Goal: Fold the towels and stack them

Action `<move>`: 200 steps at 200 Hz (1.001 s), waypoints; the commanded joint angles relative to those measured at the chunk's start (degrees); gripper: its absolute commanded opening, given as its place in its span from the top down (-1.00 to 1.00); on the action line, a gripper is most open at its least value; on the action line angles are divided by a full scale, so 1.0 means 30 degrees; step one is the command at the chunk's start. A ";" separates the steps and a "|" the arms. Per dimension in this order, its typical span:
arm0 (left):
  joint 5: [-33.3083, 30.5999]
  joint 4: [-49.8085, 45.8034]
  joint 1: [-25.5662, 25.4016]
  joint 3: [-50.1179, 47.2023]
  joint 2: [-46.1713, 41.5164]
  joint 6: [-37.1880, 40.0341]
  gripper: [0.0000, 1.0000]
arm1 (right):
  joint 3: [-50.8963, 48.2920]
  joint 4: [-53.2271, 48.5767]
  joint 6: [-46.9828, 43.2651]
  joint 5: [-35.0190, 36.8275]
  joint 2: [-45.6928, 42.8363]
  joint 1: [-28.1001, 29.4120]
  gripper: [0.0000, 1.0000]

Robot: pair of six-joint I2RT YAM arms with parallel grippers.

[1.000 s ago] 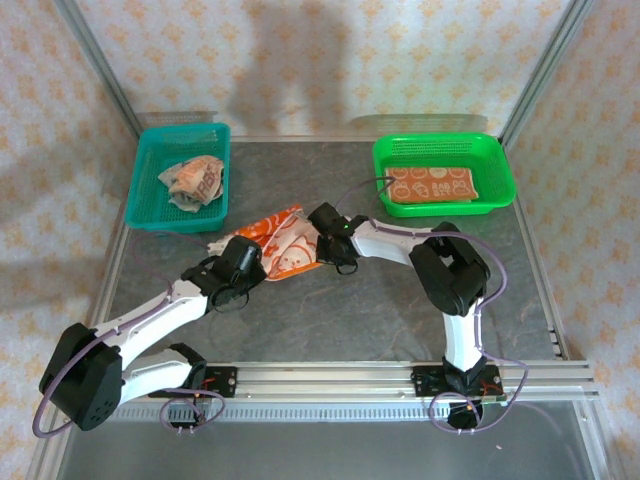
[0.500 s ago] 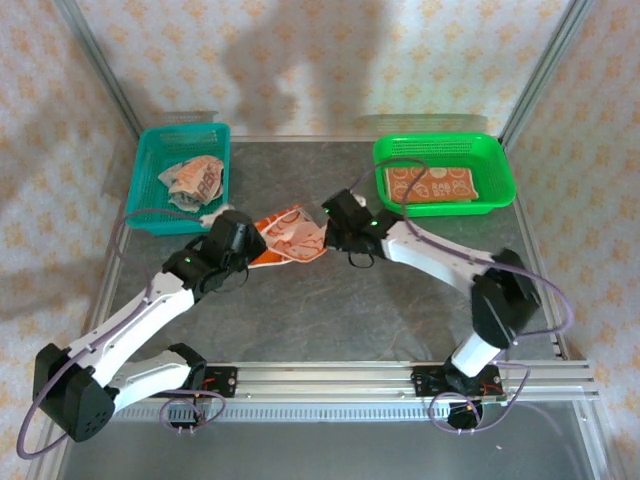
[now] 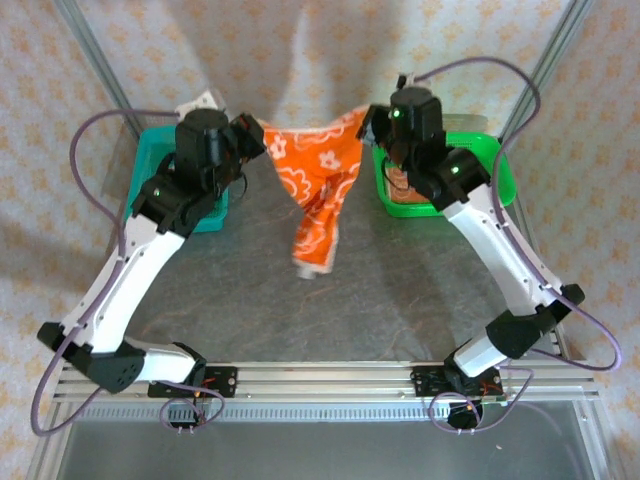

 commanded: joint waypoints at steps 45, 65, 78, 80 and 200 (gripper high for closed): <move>0.0499 -0.0567 0.1583 0.5847 0.3274 0.2046 1.00 | 0.7667 -0.1899 -0.2447 0.0241 0.4338 -0.0339 1.00; 0.0558 -0.0409 0.1643 0.5943 0.3430 0.2163 1.00 | 0.7823 -0.1799 -0.2551 0.0375 0.4467 -0.0427 1.00; 0.0609 -0.0533 0.1742 0.5976 0.3442 0.2134 1.00 | 0.7772 -0.1774 -0.2491 0.0330 0.4467 -0.0463 1.00; 0.0623 -0.0537 0.1744 0.5971 0.3424 0.2134 1.00 | 0.7762 -0.1767 -0.2512 0.0293 0.4482 -0.0469 1.00; 0.2202 -0.0665 0.1520 0.1130 -0.2524 0.0067 1.00 | 0.2512 -0.2253 -0.1153 -0.1998 -0.0151 0.1369 1.00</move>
